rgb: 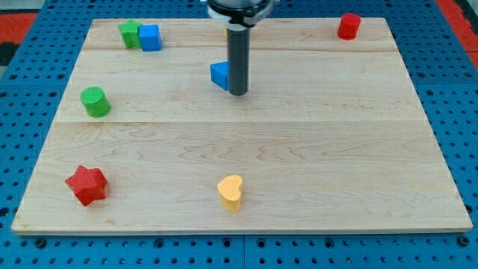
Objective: Move the blue triangle towards the yellow hexagon
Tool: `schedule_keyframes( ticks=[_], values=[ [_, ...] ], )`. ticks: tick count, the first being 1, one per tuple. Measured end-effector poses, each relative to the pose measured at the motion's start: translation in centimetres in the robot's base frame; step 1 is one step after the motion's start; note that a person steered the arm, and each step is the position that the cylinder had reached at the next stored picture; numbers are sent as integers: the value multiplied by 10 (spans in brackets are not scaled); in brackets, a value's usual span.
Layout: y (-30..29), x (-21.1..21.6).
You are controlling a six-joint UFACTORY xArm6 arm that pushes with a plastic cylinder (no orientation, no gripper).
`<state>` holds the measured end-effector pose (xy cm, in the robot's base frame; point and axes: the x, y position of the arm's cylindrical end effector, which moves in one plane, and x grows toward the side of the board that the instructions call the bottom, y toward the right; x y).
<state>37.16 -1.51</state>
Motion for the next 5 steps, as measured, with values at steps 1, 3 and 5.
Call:
schedule_keyframes(
  ticks=[1, 3, 5],
  values=[
    [-12, -27],
    [-47, -57],
    [-102, -52]
  ],
)
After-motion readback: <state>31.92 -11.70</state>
